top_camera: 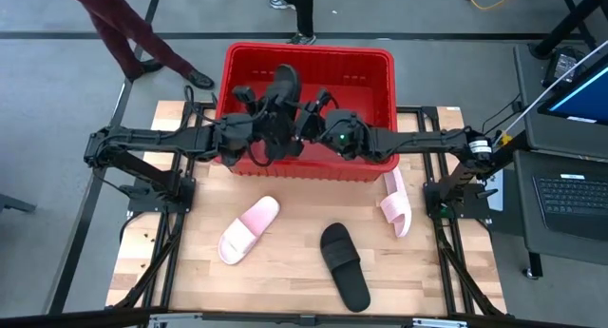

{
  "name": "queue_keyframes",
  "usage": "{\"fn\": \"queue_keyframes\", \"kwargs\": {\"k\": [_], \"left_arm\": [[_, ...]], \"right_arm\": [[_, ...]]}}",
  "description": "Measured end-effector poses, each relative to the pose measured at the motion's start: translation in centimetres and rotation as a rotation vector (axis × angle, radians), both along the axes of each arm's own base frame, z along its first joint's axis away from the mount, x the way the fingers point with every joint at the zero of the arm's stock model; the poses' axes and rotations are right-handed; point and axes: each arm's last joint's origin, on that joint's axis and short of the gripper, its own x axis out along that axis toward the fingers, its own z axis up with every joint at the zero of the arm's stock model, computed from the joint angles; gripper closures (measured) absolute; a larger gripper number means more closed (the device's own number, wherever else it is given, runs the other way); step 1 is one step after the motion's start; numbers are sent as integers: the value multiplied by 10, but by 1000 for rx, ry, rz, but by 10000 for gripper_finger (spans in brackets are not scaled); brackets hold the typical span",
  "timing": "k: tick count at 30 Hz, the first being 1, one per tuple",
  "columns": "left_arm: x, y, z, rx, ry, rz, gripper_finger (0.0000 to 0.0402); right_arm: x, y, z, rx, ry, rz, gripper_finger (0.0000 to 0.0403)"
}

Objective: Pick and place slides into bin
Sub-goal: Put the top black slipper into the red bin

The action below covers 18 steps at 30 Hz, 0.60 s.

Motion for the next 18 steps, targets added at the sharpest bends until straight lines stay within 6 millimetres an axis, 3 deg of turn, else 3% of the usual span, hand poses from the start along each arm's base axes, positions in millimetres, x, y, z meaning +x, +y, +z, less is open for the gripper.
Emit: {"fn": "queue_keyframes", "kwargs": {"k": [8,18], "left_arm": [[2,1,7,9,-60,-59,397],[0,12,6,10,-53,2,397]], "right_arm": [[0,6,0,-11,11,-25,254],[-1,27,10,-216,59,-95,254]]}}
